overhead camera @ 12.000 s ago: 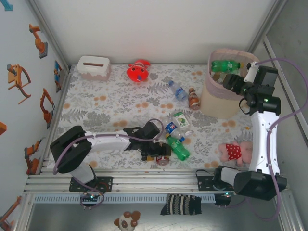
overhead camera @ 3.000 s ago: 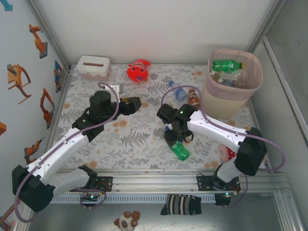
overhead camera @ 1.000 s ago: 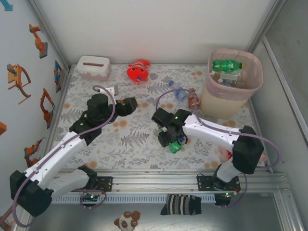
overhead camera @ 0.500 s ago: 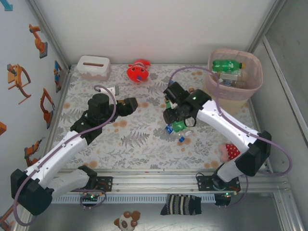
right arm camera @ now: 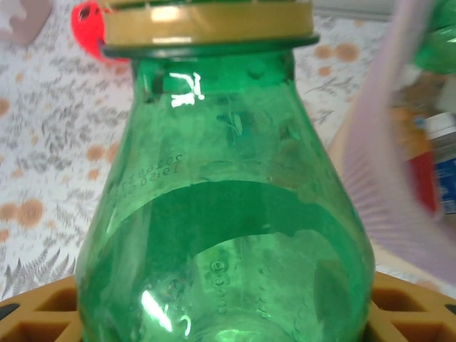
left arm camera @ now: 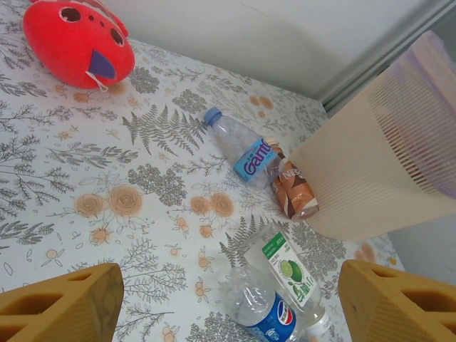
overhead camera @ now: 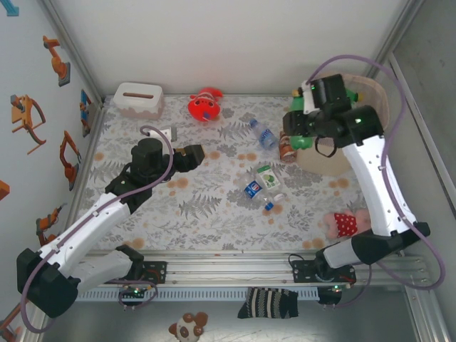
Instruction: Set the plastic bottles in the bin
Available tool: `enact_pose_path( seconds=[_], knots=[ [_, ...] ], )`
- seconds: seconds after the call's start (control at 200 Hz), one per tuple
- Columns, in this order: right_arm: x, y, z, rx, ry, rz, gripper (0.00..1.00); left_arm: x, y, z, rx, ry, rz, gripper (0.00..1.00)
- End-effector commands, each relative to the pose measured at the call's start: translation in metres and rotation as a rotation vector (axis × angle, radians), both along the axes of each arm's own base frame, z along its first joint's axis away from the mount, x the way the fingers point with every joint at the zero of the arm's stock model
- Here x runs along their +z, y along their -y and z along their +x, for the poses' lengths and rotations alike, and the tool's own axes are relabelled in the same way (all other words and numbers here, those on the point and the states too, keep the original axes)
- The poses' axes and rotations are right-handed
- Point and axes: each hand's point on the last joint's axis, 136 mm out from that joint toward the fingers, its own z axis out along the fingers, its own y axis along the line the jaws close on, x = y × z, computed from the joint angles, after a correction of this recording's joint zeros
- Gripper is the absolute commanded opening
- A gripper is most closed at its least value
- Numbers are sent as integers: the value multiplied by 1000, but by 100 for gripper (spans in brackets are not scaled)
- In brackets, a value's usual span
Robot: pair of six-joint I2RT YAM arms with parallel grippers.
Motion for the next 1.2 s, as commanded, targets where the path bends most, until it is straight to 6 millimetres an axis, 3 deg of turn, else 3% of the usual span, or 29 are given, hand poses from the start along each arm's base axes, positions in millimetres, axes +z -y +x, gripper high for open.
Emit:
enact_pose_path(
  seconds=[0.0,0.15,0.295,0.511,0.646,0.941,1.192],
  knots=[
    [28,18,3,3,62,22,56,17,-3,-1,2,32,-27,79],
    [46,53,23,-81,101,63,56,16,-5,-4,4,32,-26,79],
    [47,96,44,-189,97,83,56,15,-6,-4,7,33,-30,78],
    [16,159,66,-352,-3,-19,56,12,-6,-4,10,30,-25,79],
    [-9,183,70,-410,-78,-84,56,10,-1,-1,-5,25,-26,79],
    [-62,206,78,-448,-234,-147,55,3,15,7,-56,-12,-34,79],
    [-109,211,81,-449,-364,-175,55,6,20,10,-72,-14,-40,79]
  ],
)
